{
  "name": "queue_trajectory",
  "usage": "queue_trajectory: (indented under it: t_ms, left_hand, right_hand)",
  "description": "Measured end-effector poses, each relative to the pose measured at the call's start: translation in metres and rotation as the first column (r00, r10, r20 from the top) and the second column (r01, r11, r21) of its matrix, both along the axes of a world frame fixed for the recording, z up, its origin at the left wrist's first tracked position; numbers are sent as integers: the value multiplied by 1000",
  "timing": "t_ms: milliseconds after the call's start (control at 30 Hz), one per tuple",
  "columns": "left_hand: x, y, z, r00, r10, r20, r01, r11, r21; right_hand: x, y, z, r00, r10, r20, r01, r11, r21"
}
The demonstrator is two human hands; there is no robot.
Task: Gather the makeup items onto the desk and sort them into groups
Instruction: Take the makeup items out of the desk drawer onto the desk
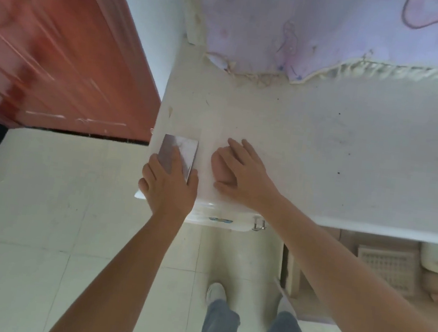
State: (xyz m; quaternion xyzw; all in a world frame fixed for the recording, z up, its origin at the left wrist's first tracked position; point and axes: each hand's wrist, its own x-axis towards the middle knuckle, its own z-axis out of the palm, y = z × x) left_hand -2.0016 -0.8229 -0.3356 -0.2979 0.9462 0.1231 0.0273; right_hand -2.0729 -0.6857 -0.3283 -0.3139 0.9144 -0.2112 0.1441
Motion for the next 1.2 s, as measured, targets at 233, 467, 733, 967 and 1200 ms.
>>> queue_trajectory:
  t_ms: [233,467,733,967,1200]
  left_hand:
    - [37,86,0,781,-330,-530,339,937,-84]
    - [44,259,-49,665,-746,-35,702,608,371]
    - [12,338,-88,579,-689,437,627,718,301]
    - [18,322,-58,583,-723,371,626,691,362]
    - [29,244,19,983,-63,-174,141,866,480]
  right_hand:
    - [41,99,11,942,-280,-183,216,927,-305]
    - [75,302,-38,939,-342,24,328,917,229]
    - [33,351,-86,967,-194,163,44,761,647]
    - [23,359,-46,967,-33,253,-100,863,495]
    - [18,334,42,954,-269,132,288,945,-158]
